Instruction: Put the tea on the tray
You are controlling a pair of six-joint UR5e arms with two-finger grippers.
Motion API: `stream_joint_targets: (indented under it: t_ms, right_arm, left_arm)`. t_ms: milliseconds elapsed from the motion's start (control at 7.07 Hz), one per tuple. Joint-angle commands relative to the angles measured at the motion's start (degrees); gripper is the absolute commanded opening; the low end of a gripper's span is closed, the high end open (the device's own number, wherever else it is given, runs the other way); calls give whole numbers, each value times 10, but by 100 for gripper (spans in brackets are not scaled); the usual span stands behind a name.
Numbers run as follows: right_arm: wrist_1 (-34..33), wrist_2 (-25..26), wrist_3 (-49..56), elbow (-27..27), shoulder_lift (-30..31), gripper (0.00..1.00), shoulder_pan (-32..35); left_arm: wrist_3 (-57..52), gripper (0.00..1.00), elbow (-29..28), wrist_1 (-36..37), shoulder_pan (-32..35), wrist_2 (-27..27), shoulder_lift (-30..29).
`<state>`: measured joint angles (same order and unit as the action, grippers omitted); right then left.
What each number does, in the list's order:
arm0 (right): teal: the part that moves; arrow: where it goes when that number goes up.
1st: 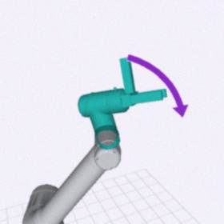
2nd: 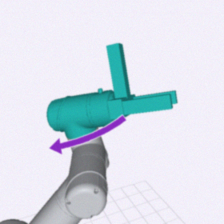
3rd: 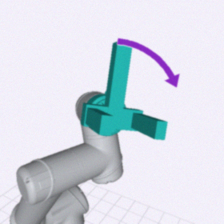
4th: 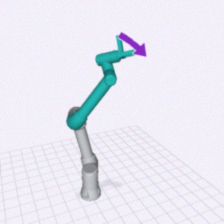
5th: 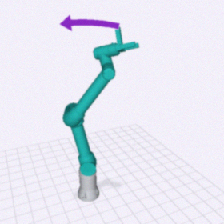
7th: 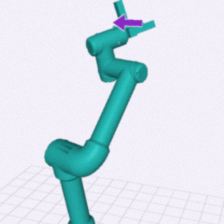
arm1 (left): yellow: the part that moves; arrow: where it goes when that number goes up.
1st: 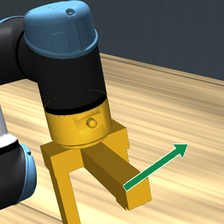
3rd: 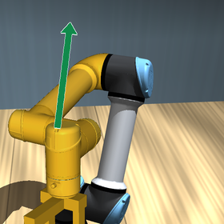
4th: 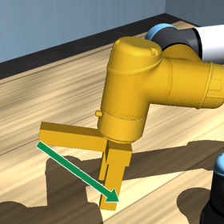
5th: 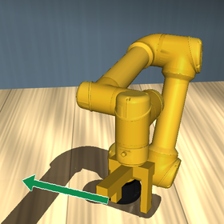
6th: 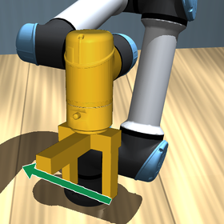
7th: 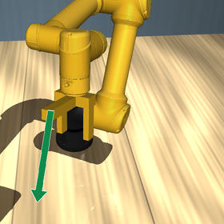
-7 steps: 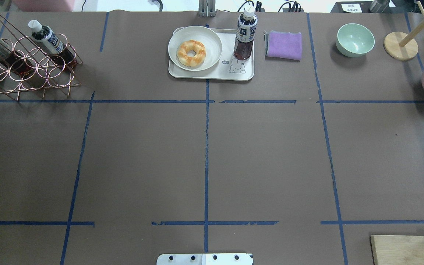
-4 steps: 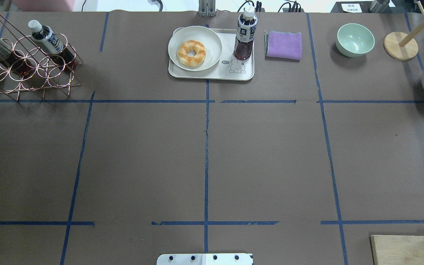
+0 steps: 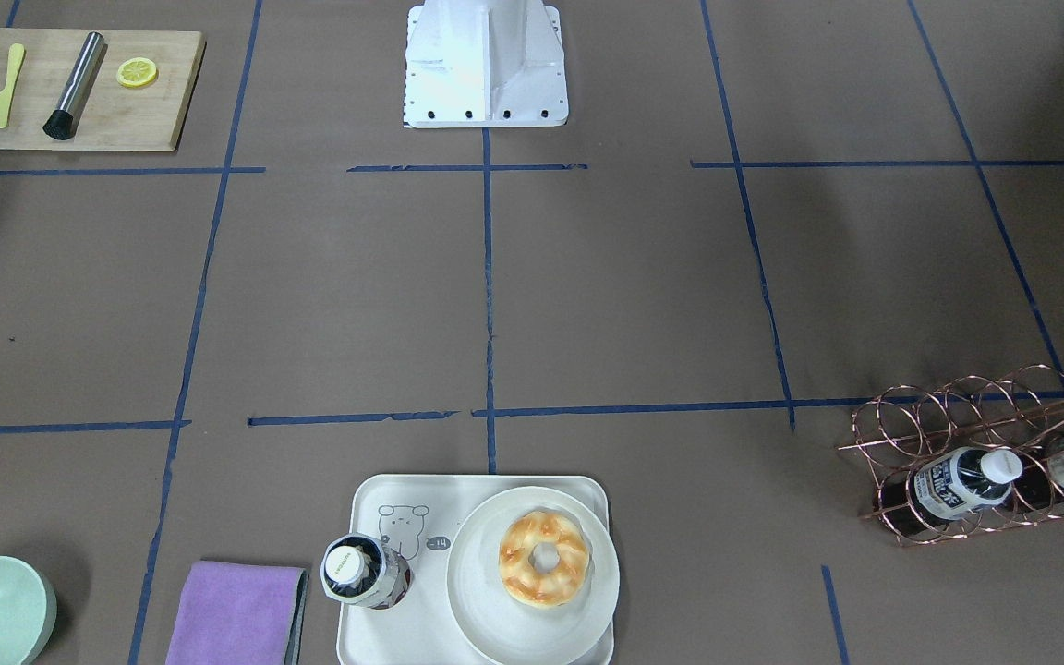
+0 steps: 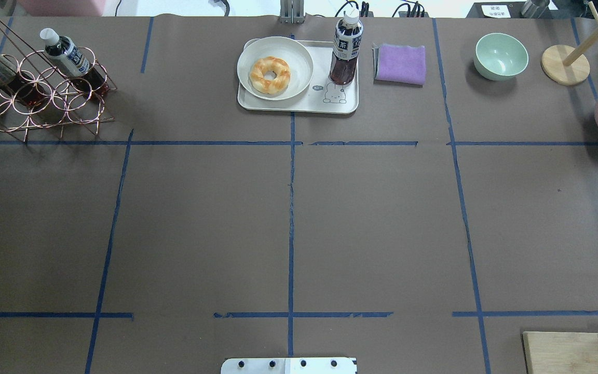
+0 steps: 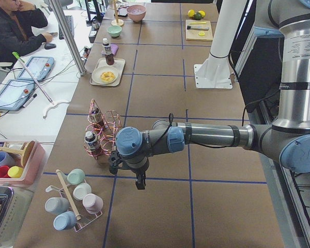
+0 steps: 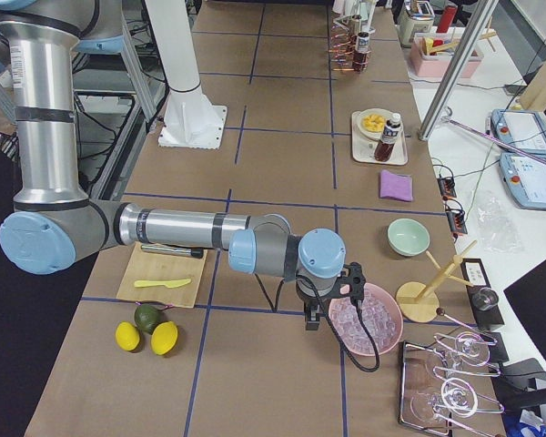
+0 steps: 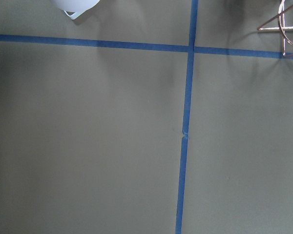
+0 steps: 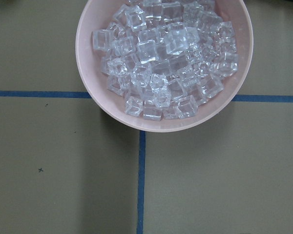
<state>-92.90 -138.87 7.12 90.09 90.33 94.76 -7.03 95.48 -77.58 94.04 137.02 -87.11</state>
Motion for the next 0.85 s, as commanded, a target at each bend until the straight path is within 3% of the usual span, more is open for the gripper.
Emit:
stream_joint_targets:
  t_ms: [0, 707]
  right_arm:
    - [0, -1, 0, 1, -1, 100, 0]
    - [0, -1, -1, 1, -5, 100, 0]
  left_arm:
    - [0, 100, 0, 1, 0, 0, -2]
    - [1, 100, 1, 1, 0, 1, -3]
